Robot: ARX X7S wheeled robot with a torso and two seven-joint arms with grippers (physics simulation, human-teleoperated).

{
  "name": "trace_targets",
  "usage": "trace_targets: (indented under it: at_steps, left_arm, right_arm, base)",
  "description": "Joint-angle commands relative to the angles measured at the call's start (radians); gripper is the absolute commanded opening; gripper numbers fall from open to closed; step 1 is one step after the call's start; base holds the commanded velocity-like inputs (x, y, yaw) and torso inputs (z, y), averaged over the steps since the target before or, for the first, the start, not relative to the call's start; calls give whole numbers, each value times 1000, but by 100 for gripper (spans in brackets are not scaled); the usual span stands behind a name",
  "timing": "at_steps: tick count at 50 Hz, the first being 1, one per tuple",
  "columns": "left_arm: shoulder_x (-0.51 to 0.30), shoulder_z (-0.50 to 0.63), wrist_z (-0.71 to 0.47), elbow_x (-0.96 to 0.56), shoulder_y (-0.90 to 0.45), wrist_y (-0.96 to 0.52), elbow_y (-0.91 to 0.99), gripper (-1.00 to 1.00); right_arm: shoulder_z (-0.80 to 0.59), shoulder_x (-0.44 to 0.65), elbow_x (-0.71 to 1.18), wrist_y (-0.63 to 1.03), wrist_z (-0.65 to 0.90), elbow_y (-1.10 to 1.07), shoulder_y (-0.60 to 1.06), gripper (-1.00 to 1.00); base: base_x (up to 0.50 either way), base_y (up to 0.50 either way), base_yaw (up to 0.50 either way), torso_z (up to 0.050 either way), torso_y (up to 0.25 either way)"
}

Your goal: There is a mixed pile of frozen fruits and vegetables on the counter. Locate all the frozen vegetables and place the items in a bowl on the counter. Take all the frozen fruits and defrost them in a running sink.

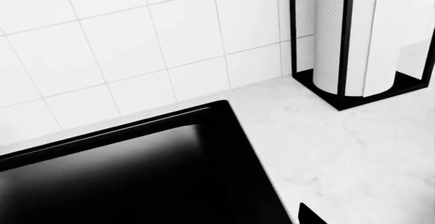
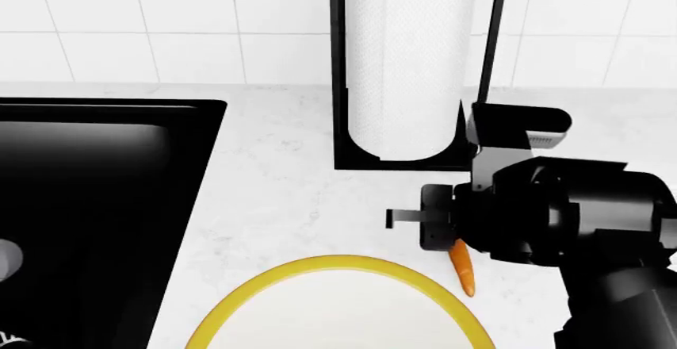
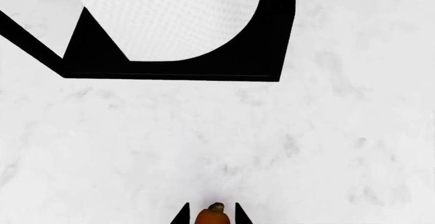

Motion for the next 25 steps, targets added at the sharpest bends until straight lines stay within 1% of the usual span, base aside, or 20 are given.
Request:
trace_targets:
  at_steps: [1, 5, 7, 18, 22, 25]
  left_arm:
    - [7, 10, -6, -2, -6, 0, -3, 100]
    - [-9, -3, 9, -6, 4, 9, -7, 100]
    - [-33, -42, 21, -37, 2, -5, -3, 100]
    - [-32, -36, 15, -40, 2, -6, 1, 100]
    - [-29, -32, 9, -42, -6, -11, 3, 100]
    - [-32, -37, 11, -41, 4, -3, 3, 100]
  right_arm:
    - [-12, 10, 16, 24, 26, -59, 4, -100]
    - [9, 22, 27, 27, 48, -77, 32, -100]
    - [26, 36, 37, 28, 69, -99, 45, -100]
    - [78, 101, 87, 78, 141, -233, 77, -100]
    - [115, 140, 143, 133, 197, -349, 60, -100]
    - [152, 185, 223, 203, 248, -508, 21, -100]
  base:
    - [0, 0, 0, 0, 0]
    - [0, 0, 0, 0, 0]
    - [0, 0, 0, 0, 0]
    - [0, 0, 0, 0, 0]
    - [0, 0, 0, 0, 0]
    - [0, 0, 0, 0, 0]
